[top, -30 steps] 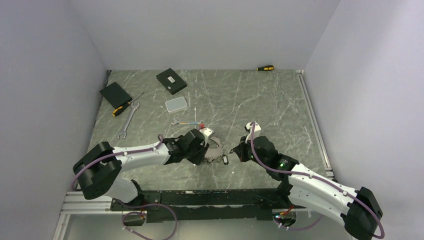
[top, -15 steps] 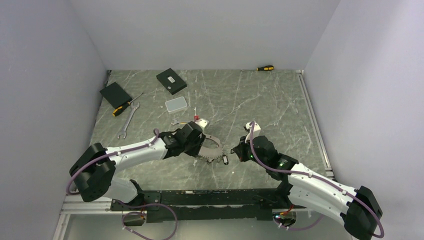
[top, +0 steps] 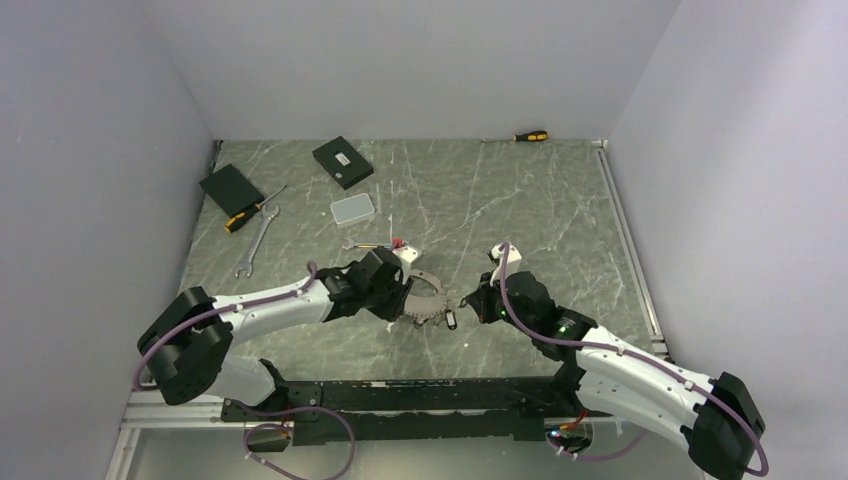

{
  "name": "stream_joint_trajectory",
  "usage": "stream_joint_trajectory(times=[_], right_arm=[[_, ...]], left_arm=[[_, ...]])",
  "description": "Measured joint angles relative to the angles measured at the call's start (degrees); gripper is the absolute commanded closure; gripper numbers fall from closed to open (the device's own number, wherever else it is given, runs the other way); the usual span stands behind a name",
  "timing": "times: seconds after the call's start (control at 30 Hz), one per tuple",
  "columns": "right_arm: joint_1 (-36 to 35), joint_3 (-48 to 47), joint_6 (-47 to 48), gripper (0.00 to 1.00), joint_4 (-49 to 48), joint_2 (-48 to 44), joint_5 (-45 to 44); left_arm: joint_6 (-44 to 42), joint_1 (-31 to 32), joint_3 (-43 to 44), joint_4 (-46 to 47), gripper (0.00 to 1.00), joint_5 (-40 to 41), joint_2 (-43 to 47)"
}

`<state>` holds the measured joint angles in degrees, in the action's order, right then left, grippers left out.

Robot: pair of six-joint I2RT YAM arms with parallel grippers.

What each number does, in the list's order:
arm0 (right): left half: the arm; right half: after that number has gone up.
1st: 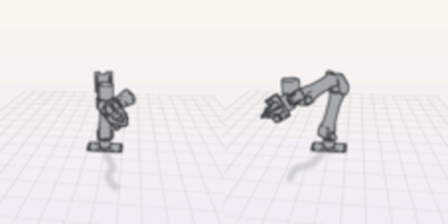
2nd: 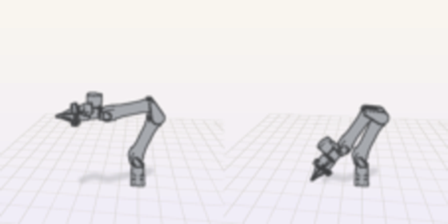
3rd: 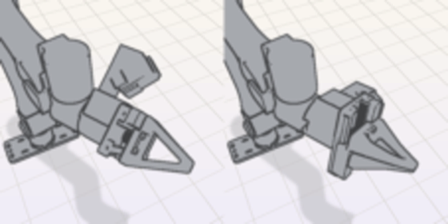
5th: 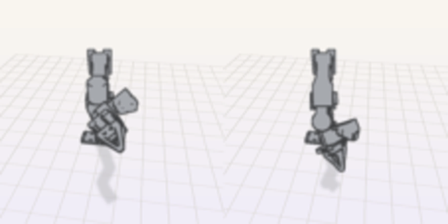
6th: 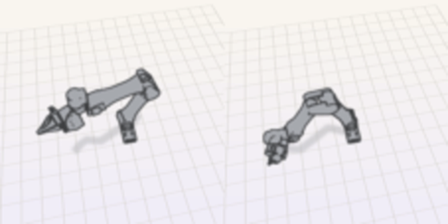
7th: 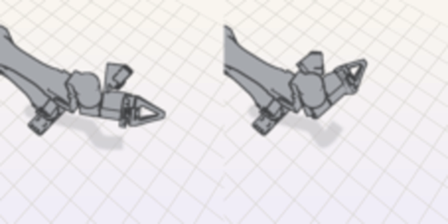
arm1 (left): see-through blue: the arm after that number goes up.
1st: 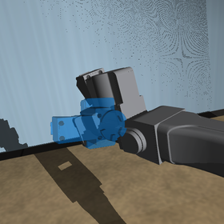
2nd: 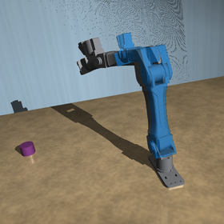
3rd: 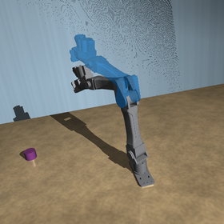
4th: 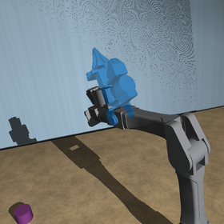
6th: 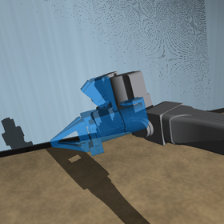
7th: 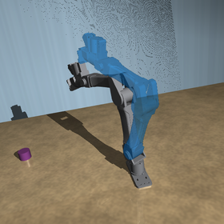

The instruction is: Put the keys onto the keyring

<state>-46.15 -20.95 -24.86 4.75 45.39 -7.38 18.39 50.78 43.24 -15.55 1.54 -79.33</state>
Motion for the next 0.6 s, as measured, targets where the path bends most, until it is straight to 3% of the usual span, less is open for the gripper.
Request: stream_joint_trajectory(times=[0.23, 0.6], right_arm=[[0.0, 0.0, 0.0, 1.0, 0.0, 0.0, 0.0], [0.0, 0.0, 0.0, 1.0, 0.2, -1.0, 0.0]], left_arm=[[-1.4, 0.2, -0.4, 3.1, 0.66, -4.9, -1.7], [-1.8, 0.5, -0.5, 5.1, 0.68, -6.3, -5.2]])
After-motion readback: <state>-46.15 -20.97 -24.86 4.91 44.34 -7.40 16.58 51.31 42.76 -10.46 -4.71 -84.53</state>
